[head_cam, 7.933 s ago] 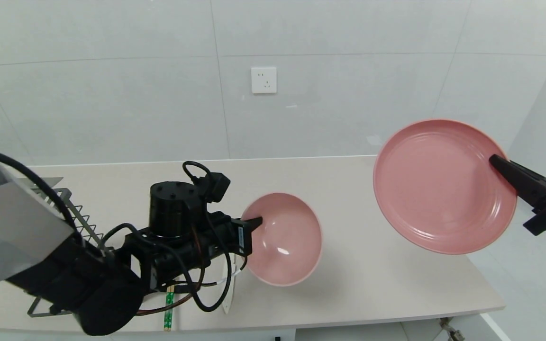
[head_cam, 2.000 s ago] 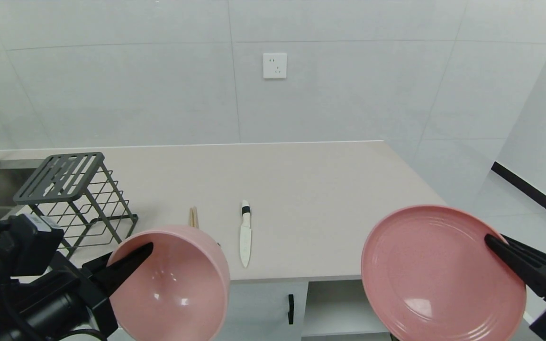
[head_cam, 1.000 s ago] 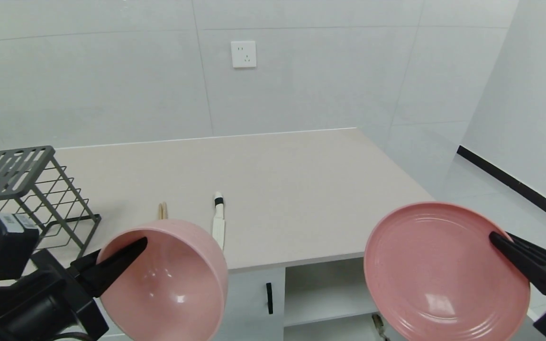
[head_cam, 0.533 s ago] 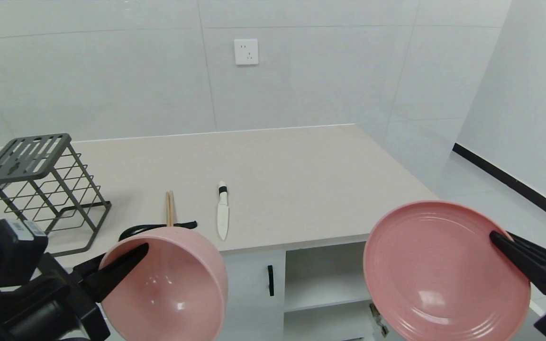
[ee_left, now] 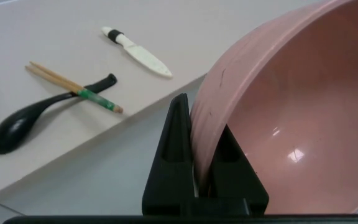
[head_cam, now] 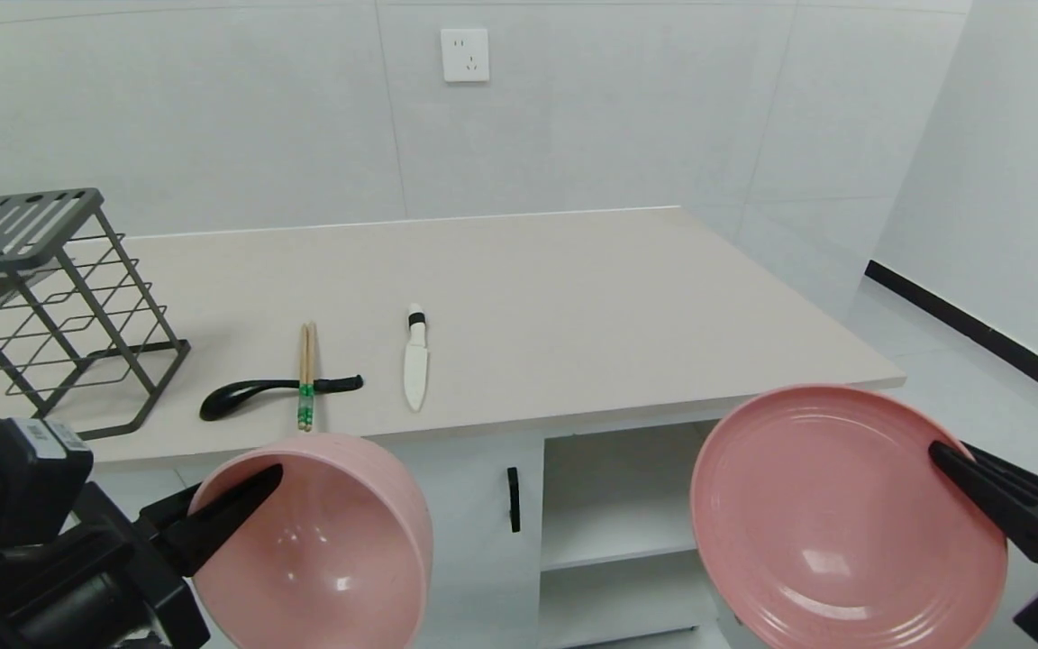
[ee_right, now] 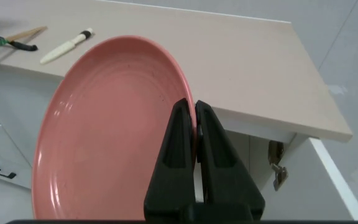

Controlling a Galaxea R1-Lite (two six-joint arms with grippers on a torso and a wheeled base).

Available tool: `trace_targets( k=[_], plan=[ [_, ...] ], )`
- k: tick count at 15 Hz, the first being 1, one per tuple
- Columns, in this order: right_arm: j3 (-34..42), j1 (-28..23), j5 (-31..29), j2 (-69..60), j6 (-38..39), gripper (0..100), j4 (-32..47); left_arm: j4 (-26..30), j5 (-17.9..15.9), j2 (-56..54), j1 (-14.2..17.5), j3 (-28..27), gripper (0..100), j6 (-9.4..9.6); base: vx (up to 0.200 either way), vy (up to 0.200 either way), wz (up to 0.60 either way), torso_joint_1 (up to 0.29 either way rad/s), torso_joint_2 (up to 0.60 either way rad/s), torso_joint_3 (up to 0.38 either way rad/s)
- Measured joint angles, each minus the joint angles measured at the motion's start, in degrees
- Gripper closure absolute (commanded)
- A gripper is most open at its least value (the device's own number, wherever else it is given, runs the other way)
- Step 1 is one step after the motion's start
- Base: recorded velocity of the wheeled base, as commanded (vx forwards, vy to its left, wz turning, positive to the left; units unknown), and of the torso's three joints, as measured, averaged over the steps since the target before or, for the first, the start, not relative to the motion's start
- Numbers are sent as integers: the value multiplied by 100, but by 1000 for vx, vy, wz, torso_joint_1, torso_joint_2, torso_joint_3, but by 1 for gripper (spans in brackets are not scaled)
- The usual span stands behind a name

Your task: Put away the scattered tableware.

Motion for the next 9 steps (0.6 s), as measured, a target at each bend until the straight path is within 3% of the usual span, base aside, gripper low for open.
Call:
trace_targets(
  k=[9],
  plan=[
    [9, -2, 0, 0, -9, 100, 20, 0, 0, -9, -5, 5, 100, 12, 0, 0, 0, -115, 471, 348]
  ],
)
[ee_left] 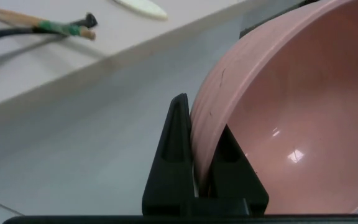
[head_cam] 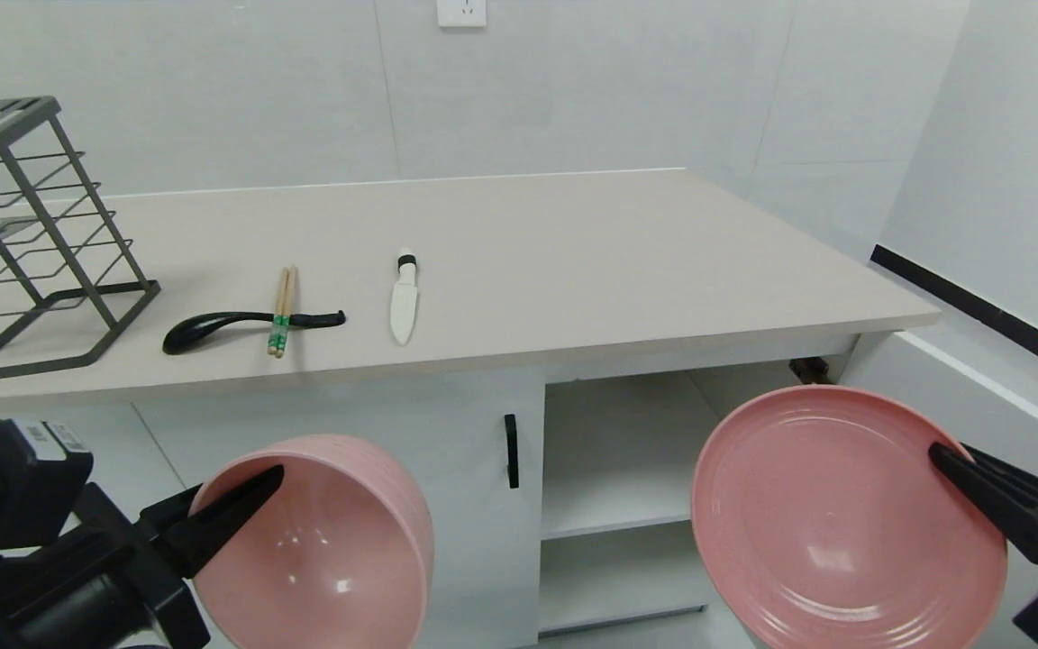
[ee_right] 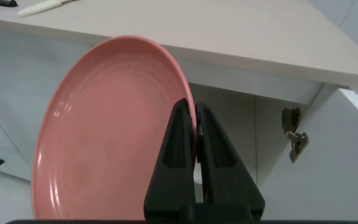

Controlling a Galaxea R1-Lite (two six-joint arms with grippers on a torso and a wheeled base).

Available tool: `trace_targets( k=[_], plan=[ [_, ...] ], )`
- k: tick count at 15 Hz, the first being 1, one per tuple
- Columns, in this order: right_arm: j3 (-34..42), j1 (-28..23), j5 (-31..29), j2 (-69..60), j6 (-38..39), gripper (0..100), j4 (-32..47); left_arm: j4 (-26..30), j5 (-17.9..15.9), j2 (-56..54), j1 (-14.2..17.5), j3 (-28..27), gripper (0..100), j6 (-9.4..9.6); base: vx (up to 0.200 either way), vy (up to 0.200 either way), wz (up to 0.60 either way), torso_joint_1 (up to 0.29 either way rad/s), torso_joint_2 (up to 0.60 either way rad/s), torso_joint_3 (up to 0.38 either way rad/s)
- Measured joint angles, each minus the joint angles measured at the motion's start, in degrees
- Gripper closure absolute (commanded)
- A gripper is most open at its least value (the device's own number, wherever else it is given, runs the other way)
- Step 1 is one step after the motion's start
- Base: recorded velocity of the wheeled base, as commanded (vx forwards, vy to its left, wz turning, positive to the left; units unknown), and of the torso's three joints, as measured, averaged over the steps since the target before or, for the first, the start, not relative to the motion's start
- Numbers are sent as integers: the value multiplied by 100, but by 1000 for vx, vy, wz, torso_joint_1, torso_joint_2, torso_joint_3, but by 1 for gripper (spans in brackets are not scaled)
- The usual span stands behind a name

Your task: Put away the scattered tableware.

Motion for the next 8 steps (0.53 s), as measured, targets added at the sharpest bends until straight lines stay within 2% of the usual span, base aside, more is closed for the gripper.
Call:
trace_targets(
  k=[4, 8],
  plan=[
    [0, -2, 0, 0, 0, 100, 7, 6, 0, -2, 5, 9, 100, 0, 0, 0, 0, -33, 436, 397],
    [-2, -5, 0, 0, -13, 100, 11, 2, 0, -2, 2, 9, 100, 0, 0, 0, 0, -1, 34, 34]
  ],
)
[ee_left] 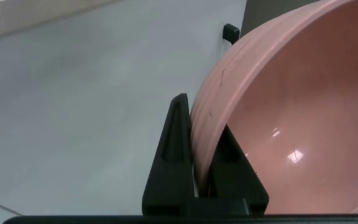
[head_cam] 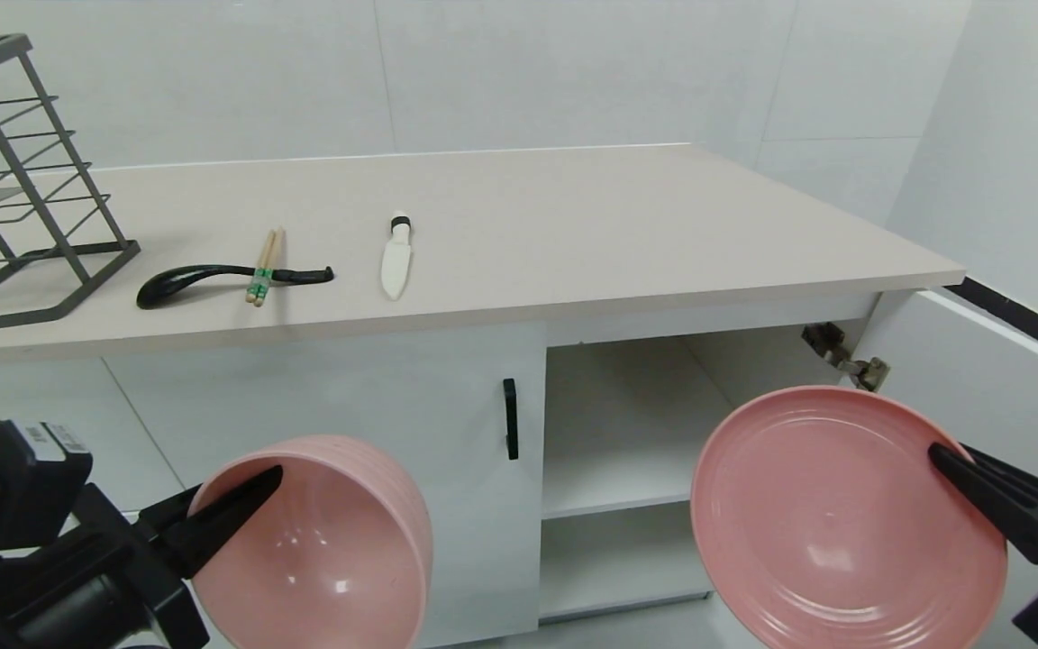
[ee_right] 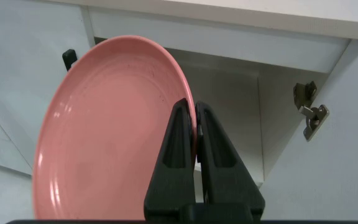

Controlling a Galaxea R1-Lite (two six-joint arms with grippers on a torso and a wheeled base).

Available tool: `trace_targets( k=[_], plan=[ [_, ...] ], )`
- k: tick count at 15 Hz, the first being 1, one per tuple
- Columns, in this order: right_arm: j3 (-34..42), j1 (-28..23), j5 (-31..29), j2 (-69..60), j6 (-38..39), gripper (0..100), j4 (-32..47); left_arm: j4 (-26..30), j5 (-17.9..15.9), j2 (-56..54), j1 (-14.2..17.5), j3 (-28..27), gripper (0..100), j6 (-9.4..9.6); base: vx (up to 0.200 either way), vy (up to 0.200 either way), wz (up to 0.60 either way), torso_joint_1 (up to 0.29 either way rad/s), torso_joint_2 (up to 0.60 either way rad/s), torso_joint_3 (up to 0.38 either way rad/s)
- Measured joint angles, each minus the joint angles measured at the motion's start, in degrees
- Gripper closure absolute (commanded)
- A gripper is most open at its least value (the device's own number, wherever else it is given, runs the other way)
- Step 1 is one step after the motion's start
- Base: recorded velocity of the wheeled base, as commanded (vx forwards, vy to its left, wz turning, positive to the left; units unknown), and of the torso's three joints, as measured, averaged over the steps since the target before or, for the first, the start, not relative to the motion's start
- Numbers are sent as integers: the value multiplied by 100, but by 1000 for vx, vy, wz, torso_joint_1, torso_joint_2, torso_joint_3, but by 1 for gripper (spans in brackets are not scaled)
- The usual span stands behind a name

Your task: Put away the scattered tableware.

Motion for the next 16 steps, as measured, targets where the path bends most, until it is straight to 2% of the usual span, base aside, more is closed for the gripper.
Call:
trace_targets(
  k=[2, 4, 6, 7, 16],
  plan=[
    [2, -23, 0, 0, -44, 100, 38, -7, 2, 2, 2, -9, 100, 0, 0, 0, 0, -114, 128, 52],
    [5, -55, 0, 7, -45, 100, 51, 11, 2, 0, 2, 0, 100, 0, 0, 0, 0, -605, 552, -46],
    [7, -63, 2, 7, -37, 100, 45, 17, 0, 2, 0, 2, 100, -2, 0, 0, 0, -686, 303, -354],
    [2, -55, 2, 7, -33, 100, 43, 15, 0, 0, 0, 0, 100, -5, 0, 0, 0, -339, 115, -207],
    [2, -33, 0, 5, -30, 100, 46, 35, 0, 28, 0, -2, 100, -10, 0, 0, 0, -23, 12, -21]
  ],
)
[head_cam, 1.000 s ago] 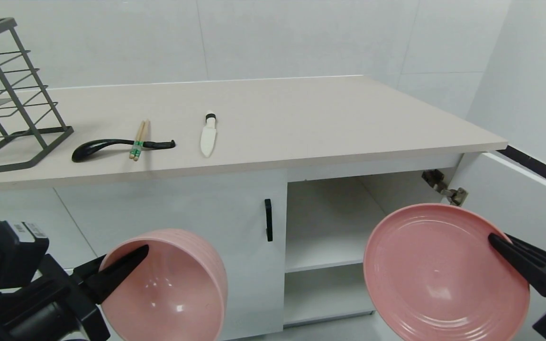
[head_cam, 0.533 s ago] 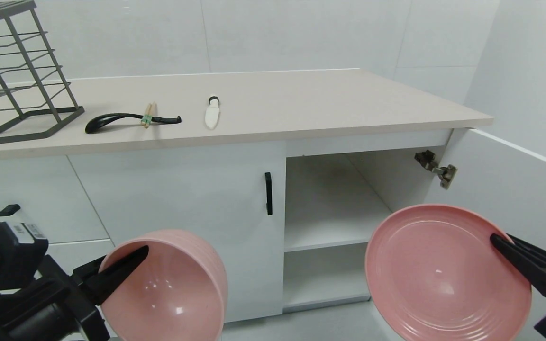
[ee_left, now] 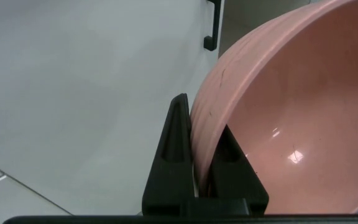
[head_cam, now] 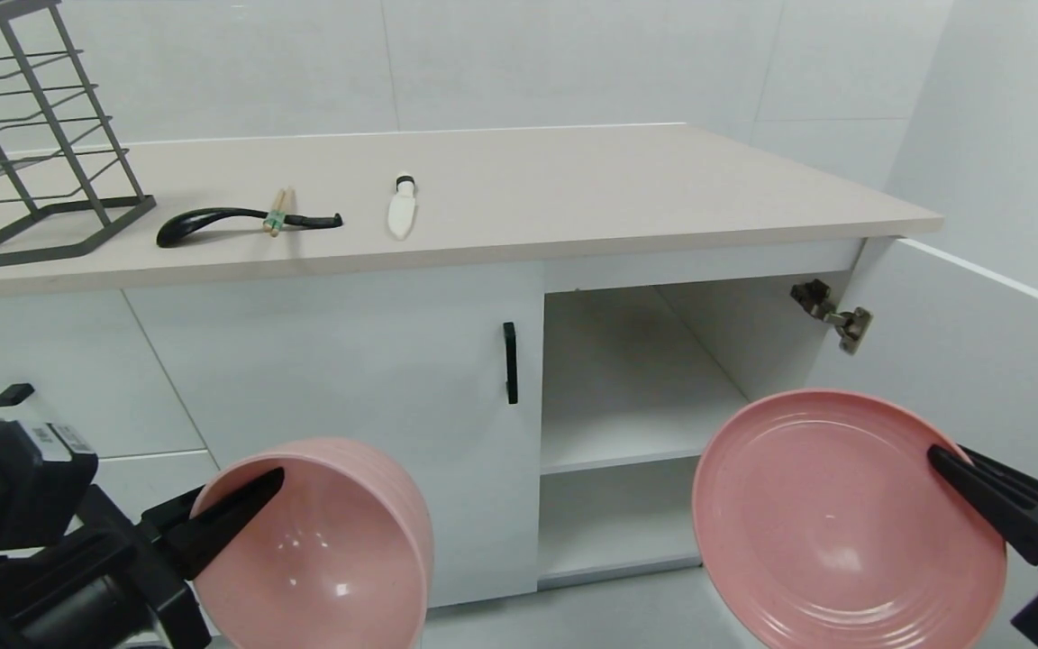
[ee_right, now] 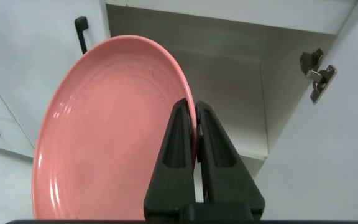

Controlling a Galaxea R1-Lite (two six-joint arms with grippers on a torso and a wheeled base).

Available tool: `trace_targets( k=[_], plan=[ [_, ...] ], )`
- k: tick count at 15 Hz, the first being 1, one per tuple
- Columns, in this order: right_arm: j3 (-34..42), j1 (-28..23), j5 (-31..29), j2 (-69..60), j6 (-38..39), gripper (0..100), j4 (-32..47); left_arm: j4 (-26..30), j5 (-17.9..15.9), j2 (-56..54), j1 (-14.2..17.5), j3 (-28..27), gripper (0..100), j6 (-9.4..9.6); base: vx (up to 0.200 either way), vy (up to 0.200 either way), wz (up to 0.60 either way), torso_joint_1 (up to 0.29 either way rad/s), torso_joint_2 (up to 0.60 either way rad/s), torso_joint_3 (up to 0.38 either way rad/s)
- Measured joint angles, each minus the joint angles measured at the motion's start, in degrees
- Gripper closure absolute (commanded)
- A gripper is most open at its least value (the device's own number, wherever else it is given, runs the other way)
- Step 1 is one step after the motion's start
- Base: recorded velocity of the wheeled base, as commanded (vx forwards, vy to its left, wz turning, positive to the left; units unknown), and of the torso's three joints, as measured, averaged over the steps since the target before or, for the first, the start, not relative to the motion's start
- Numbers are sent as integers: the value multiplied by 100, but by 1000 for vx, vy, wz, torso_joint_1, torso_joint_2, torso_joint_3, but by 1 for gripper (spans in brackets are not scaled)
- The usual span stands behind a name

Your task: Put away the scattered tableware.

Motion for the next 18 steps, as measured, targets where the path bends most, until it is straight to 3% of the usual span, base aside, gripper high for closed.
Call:
trace_targets(
  k=[4, 7, 9, 12, 16, 18],
  plan=[
    [7, -6, 7, -6, 44, 100, 68, 66, -9, 13, 2, 102, 100, 21, 200, 0, 0, -2, 2, 4],
    [7, -4, 7, 5, 20, 100, 341, 160, -9, 44, -5, 138, 100, 183, 0, 0, 0, 0, 0, 0],
    [9, 2, 9, 24, 60, 100, 361, 182, -6, 55, -13, 174, 100, 191, 0, 0, 0, 0, 0, 0],
    [11, 0, 11, 190, 104, 100, 445, 450, -44, 57, -179, 279, 100, 158, 200, 0, 0, -6, 5, 4],
    [13, 105, 27, 670, 222, 100, 1045, 516, -44, 57, -416, 293, 100, 183, 0, 0, 0, 0, 0, 0],
    [13, 308, 30, 850, 334, 100, 950, 507, -50, 66, -441, 300, 100, 191, 0, 0, 0, 0, 0, 0]
  ],
)
